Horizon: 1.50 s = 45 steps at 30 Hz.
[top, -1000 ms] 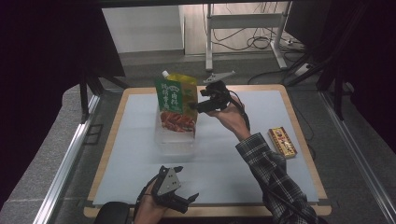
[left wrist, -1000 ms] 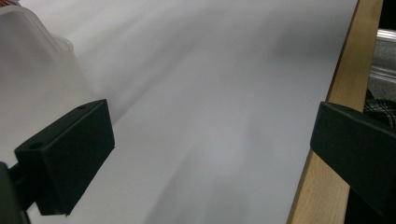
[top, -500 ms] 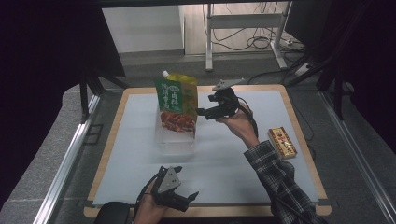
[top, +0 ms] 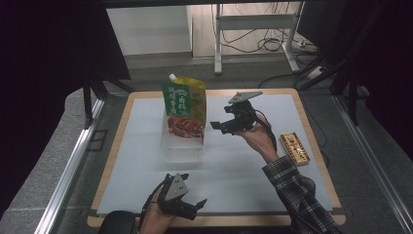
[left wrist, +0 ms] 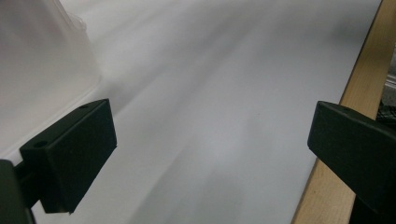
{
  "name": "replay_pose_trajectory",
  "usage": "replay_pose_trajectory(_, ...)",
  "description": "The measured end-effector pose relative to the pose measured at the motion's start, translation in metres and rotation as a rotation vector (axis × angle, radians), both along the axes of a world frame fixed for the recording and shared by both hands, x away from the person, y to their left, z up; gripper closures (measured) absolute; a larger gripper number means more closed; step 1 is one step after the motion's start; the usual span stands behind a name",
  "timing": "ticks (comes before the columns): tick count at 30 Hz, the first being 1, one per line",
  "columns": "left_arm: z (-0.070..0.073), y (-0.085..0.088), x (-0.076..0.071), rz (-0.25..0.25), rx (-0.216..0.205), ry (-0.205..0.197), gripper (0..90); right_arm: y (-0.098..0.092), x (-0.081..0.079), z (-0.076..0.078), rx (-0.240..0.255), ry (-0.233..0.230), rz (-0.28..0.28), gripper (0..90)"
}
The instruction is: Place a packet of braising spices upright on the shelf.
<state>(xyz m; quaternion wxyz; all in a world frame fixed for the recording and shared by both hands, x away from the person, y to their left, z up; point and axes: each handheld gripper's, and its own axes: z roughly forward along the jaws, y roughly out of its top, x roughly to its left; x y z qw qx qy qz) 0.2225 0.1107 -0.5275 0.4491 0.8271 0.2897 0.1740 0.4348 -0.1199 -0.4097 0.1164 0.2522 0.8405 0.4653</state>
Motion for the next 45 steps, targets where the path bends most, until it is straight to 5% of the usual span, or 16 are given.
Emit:
replay_pose_trajectory(31,0.001,-0.001,-0.002,-0.025,0.006,-0.048,0.1,-0.037,-0.03,-0.028,-0.084,-0.027,-0.008,5.0)
replay_pose_trajectory(45,0.002,0.001,-0.003,-0.03,0.001,-0.058,0.1,-0.058,-0.03,-0.048,-0.048,0.018,-0.052,4.0)
